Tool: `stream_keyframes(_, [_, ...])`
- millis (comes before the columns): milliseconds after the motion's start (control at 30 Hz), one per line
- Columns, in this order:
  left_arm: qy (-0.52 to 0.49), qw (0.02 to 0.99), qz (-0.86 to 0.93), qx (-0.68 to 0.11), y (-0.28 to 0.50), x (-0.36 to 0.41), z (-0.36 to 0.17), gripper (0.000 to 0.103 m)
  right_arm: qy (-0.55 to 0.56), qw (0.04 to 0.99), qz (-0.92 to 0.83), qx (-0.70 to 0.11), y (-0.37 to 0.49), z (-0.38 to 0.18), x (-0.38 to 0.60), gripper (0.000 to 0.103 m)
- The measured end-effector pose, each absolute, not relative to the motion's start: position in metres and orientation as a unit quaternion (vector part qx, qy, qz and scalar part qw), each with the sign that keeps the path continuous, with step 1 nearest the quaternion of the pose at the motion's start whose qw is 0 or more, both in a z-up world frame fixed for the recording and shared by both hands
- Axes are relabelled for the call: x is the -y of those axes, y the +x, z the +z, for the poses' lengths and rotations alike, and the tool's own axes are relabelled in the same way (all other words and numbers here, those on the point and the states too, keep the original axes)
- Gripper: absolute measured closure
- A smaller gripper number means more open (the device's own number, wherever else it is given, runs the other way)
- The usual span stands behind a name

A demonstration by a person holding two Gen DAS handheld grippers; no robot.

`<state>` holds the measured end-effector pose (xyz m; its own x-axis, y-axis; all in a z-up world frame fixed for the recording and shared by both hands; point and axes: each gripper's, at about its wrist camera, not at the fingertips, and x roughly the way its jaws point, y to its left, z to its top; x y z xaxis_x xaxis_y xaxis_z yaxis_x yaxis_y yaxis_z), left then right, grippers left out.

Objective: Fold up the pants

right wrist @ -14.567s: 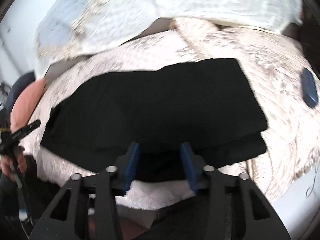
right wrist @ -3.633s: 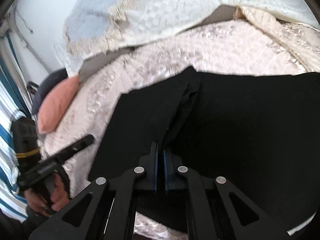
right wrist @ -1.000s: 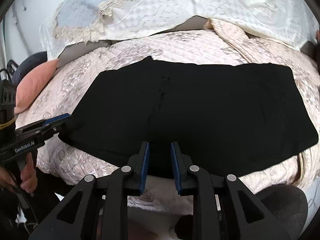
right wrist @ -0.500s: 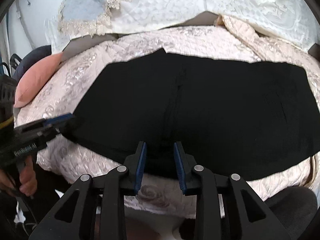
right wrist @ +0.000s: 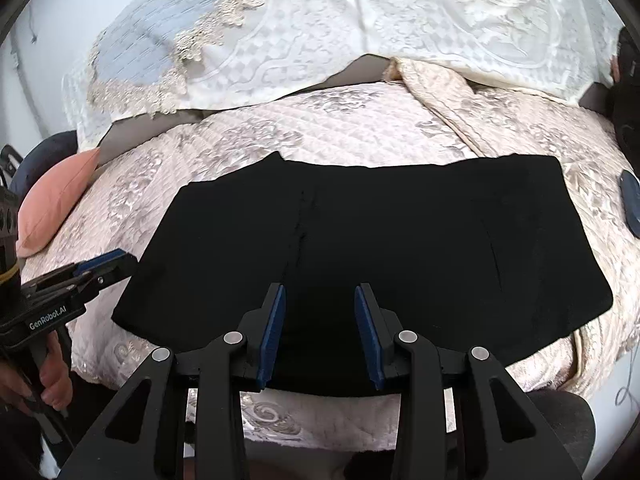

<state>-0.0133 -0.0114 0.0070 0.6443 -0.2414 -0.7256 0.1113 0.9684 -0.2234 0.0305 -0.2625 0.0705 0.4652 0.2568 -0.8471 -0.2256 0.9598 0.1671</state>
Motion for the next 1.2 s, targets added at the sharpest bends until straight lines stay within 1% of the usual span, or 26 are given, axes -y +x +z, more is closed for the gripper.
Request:
stream_keyframes(333, [-0.080, 0.900, -0.109, -0.415, -0.016, 0.023, 0.004, 0.067, 0.024, 0.856, 0.145, -0.496, 0.026, 0.072, 0.264, 0.066])
stream_keyframes(533, [-0.083, 0.897, -0.098, -0.423, -0.023, 0.014, -0.002, 0.067, 0.047, 0.837, 0.170, -0.518, 0.020, 0.059, 0.260, 0.066])
stream_keyframes(667, [-0.080, 0.893, -0.094, -0.433, -0.027, 0.012, -0.011, 0.067, 0.066, 0.823, 0.186, -0.533, 0.022, 0.043, 0.255, 0.065])
stream_keyframes(767, [-0.079, 0.890, -0.093, -0.440, -0.027, 0.012, -0.018, 0.067, 0.080, 0.819, 0.198, -0.533, 0.026, 0.037, 0.251, 0.060])
stream_keyframes(1200, [-0.071, 0.892, -0.094, -0.437, -0.026, 0.019, -0.022, 0.067, 0.106, 0.799, 0.236, -0.542, 0.045, 0.032, 0.240, 0.060])
